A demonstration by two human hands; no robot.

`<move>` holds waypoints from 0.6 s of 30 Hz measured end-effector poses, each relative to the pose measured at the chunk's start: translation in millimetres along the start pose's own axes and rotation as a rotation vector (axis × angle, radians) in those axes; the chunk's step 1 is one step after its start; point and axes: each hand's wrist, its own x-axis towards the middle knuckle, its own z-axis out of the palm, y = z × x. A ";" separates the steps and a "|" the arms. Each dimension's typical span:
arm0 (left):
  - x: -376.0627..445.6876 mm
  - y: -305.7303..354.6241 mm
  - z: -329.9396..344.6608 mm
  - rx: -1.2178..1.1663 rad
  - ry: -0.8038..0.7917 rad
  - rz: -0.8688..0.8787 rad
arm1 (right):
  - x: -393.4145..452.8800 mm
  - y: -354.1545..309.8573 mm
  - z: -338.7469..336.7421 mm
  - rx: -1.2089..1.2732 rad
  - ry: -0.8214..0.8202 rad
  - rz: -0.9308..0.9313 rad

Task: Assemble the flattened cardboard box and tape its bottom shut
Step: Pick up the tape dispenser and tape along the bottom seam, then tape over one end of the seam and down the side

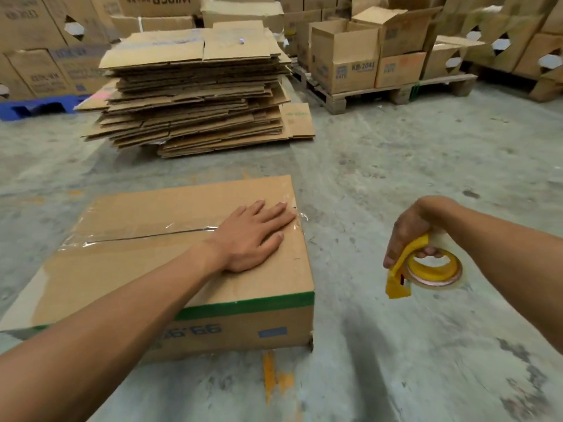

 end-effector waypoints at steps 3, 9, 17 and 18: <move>19.7 4.5 -6.6 0.037 0.051 0.117 | -11.6 4.8 -10.7 0.038 0.017 -0.021; 53.9 11.6 -10.8 0.112 0.058 0.233 | -27.4 -4.8 -9.7 -0.001 0.105 -0.021; 67.2 17.1 -7.9 0.072 -0.084 0.257 | -64.9 -45.7 5.7 0.408 0.766 -0.308; 64.7 16.3 -8.1 -0.031 -0.059 0.243 | -67.9 -50.9 5.4 0.541 0.818 -0.384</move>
